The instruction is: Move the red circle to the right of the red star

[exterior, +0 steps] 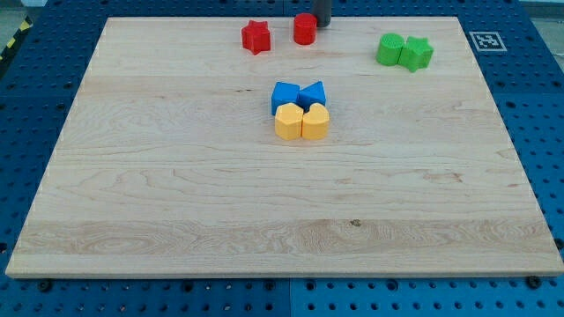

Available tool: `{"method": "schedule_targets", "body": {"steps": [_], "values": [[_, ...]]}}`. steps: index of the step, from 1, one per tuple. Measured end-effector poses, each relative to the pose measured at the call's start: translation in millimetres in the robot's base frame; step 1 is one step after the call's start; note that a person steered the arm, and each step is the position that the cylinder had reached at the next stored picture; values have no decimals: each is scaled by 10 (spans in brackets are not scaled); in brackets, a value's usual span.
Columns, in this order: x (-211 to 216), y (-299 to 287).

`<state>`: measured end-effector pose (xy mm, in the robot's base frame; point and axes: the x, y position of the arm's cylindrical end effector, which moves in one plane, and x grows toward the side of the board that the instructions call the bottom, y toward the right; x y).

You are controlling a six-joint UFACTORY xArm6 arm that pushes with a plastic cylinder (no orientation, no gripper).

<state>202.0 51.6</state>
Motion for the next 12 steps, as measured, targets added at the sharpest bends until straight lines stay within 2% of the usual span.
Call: {"method": "schedule_targets", "body": {"steps": [3,4,6,12], "values": [[-44,-518],[218,-668],[594,-418],[747,-418]]}}
